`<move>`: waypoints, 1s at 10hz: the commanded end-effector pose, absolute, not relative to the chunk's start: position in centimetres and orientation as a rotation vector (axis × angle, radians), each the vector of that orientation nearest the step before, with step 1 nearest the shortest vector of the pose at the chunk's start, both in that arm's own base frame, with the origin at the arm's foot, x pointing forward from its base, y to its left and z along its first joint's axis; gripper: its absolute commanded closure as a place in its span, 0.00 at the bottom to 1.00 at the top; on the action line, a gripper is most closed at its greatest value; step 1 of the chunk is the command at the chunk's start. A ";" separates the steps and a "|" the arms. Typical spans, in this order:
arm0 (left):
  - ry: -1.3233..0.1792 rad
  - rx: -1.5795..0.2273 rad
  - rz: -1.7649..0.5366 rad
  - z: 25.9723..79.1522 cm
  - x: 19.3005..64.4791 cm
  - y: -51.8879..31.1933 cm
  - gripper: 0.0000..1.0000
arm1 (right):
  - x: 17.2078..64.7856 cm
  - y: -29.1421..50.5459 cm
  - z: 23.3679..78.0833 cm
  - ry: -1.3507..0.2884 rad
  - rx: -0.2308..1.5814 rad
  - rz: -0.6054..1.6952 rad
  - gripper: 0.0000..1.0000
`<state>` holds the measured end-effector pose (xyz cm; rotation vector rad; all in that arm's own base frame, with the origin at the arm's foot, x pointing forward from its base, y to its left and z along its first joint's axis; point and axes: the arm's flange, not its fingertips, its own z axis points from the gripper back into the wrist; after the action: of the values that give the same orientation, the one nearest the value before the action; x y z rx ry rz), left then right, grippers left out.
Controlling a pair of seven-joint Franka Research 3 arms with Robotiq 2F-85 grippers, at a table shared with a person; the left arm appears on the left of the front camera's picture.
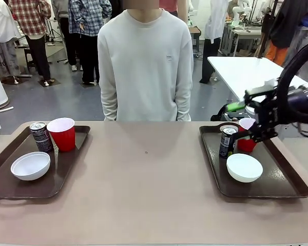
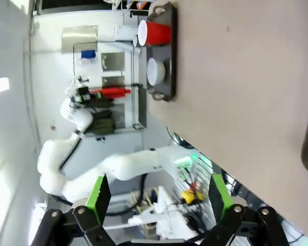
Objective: Prepare tableware on both trays.
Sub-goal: Pick up a Picnic Bowl from the table and place it on a Handle tray.
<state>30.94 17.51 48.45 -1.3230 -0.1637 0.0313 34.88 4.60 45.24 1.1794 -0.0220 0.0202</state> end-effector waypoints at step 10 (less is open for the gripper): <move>-0.167 -1.340 0.034 48.8 30.9 17.6 0.13 | 26.6 -5.0 48.0 -0.050 1.122 0.332 0.00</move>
<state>30.95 17.52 48.43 -1.3234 -0.1627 0.0319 23.76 -7.43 48.73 1.1262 -0.0427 0.3293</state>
